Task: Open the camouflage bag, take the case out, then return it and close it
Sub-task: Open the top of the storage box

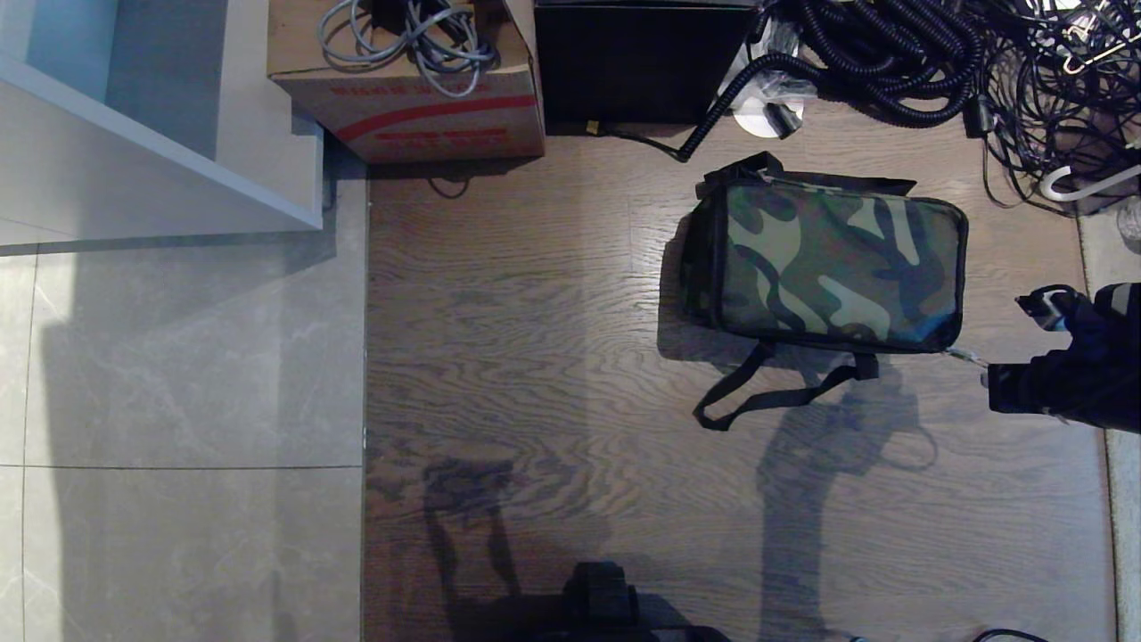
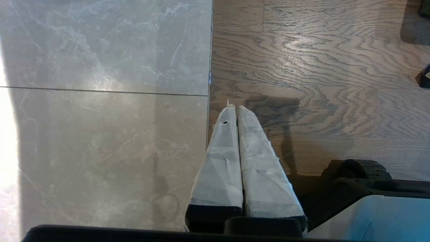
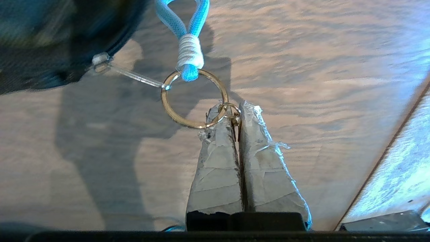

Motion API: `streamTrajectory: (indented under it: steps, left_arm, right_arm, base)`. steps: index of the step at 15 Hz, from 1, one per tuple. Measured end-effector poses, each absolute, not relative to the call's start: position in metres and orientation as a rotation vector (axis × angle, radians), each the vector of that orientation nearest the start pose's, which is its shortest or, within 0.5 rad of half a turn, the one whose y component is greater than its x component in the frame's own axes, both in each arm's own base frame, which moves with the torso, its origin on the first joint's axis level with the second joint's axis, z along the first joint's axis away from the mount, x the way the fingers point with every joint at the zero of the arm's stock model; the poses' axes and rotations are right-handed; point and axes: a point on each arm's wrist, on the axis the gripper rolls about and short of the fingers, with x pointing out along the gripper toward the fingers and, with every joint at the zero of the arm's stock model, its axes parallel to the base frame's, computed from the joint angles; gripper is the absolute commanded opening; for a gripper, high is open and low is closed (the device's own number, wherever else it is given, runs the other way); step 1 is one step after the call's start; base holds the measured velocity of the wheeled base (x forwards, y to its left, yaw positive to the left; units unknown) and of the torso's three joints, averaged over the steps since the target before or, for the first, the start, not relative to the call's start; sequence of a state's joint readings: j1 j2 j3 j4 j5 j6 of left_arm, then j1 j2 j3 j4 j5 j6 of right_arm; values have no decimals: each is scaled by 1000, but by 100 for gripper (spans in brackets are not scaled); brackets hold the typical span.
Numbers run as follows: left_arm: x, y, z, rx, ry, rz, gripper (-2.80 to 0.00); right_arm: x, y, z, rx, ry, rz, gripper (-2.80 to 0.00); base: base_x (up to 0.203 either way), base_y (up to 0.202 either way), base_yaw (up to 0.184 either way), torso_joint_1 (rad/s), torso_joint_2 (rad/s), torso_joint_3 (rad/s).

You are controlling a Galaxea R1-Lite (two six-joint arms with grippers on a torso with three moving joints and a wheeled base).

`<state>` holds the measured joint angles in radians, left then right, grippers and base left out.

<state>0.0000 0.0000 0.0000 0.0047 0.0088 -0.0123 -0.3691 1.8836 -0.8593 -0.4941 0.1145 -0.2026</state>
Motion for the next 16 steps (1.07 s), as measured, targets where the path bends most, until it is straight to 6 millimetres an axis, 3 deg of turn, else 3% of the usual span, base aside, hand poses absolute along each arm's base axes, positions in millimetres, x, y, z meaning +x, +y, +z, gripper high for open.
streamTrajectory:
  steps: [6, 10, 16]
  left_arm:
    - [-23, 0, 75, -12, 4, 9, -280]
    - [-23, 0, 75, -13, 5, 9, -280]
    - [-23, 0, 75, -11, 5, 9, -280]
  right_arm:
    - [338, -135, 126, -73, 495, -221, -280]
    - [358, -141, 138, -74, 426, -190, -280]
    - [370, -138, 165, -12, 304, -50, -280]
  base:
    - [0, 0, 0, 0, 0, 0]
    - [0, 0, 0, 0, 0, 0]
    - [0, 0, 0, 0, 0, 0]
